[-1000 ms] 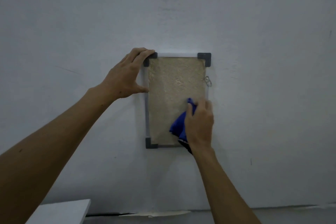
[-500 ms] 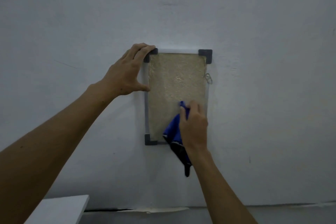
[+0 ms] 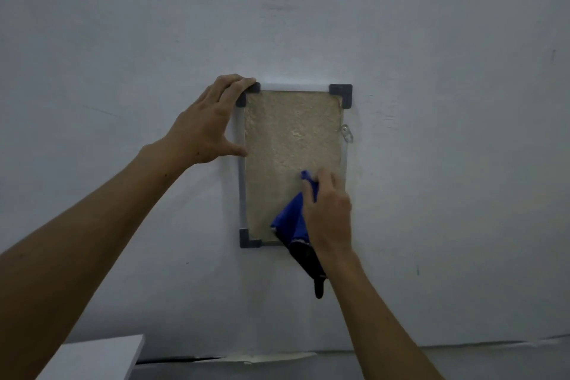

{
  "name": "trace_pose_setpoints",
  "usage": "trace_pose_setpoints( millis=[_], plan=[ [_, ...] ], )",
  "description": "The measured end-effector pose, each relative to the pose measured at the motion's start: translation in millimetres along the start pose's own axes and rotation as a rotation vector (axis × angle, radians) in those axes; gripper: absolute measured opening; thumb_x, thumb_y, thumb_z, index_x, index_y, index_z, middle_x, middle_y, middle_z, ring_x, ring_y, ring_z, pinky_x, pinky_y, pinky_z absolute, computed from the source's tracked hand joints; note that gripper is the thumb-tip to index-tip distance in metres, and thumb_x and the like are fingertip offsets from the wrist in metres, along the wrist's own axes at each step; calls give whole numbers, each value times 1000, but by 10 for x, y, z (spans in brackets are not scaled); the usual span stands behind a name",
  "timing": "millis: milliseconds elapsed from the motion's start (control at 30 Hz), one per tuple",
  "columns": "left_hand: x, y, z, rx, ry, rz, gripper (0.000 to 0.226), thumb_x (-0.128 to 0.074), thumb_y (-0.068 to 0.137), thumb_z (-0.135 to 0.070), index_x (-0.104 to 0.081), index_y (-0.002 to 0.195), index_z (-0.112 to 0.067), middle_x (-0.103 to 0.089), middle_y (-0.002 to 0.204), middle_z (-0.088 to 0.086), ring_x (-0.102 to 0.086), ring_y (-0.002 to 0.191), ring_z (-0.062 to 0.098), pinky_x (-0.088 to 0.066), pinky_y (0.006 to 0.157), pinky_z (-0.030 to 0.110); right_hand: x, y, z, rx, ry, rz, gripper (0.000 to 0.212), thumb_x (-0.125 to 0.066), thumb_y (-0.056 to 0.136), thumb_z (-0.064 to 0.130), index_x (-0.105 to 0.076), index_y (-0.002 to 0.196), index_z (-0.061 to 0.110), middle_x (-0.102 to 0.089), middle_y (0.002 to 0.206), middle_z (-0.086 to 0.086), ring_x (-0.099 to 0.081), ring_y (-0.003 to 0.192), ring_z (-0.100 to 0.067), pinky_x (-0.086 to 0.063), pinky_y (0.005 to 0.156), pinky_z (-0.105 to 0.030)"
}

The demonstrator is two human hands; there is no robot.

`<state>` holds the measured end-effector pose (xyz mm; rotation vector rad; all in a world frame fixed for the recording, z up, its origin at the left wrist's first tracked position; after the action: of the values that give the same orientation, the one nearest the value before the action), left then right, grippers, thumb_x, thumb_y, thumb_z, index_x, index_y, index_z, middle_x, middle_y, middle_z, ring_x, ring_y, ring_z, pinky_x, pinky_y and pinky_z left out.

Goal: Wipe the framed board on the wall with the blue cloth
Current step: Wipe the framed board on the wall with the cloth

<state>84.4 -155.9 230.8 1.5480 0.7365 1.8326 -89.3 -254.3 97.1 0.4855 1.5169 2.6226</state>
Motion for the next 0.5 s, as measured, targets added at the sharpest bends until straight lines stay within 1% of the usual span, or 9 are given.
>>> trace_pose_setpoints(
  millis=[33, 67, 133, 233, 300, 333, 400, 500],
  plan=[
    [-3, -2, 0, 1, 0, 2, 127, -97, 52, -37, -24, 154, -21, -29, 153, 1, -41, 135, 23, -52, 101, 47, 114, 21, -138, -62, 9, -57, 9, -58, 99, 16, -56, 100, 7, -56, 94, -5, -52, 75, -14, -43, 64, -22],
    [-6, -3, 1, 5, 0, 4, 127, -97, 52, -37, -24, 155, -21, -29, 153, 1, -41, 136, 23, -52, 101, 48, 211, 35, -253, -107, 17, -107, 9, -58, 99, 15, -54, 103, 7, -55, 97, -4, -50, 77, -11, -42, 64, -18],
    [-4, -7, 3, 10, 3, 9, 128, -97, 52, -37, -23, 155, -21, -28, 153, 1, -41, 136, 23, -52, 101, 48, 286, 37, -340, -115, 12, -149, 12, -58, 99, 13, -53, 108, 8, -55, 99, -2, -47, 79, -5, -37, 63, -11],
    [0, 1, -10, 9, 6, 10, 128, -97, 52, -37, -23, 155, -21, -28, 153, 1, -41, 136, 23, -52, 100, 48, 249, -9, -313, -13, 22, -116, 7, -59, 98, 9, -59, 104, 5, -58, 98, -6, -47, 78, -4, -40, 71, -9],
    [-4, 10, -14, 10, 8, 9, 127, -97, 52, -38, -23, 154, -21, -28, 152, 0, -41, 135, 23, -53, 100, 48, 231, -54, -330, 67, 17, -69, 5, -62, 97, 8, -61, 99, 4, -58, 95, -6, -50, 75, -6, -47, 71, -14],
    [-4, 9, -12, 11, 10, 8, 127, -97, 52, -38, -23, 154, -21, -28, 152, 0, -41, 136, 23, -53, 100, 48, 225, -67, -350, 94, 4, -39, 4, -62, 97, 9, -61, 98, 5, -57, 93, -4, -51, 74, -8, -48, 69, -16],
    [-7, 1, -11, 12, 8, 5, 127, -97, 52, -38, -23, 154, -21, -28, 153, 1, -41, 136, 24, -52, 100, 48, 262, -32, -387, 118, -29, -4, 4, -62, 97, 10, -59, 96, 7, -54, 91, -1, -48, 71, -6, -44, 65, -15],
    [-2, 2, -13, 13, 14, 8, 128, -97, 52, -37, -23, 155, -21, -28, 153, 1, -41, 135, 24, -52, 100, 49, 335, 206, -338, 130, -43, -19, 6, -62, 97, 12, -57, 97, 9, -53, 91, -1, -45, 70, -5, -38, 63, -7]
  ],
)
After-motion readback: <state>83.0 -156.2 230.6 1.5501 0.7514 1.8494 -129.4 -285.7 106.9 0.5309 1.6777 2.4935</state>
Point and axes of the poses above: each hand's wrist, its own y-axis towards the middle knuckle, its own x-axis out of the back of the hand, z = x × y, the point moved 9 cm from there along y, towards the middle knuckle
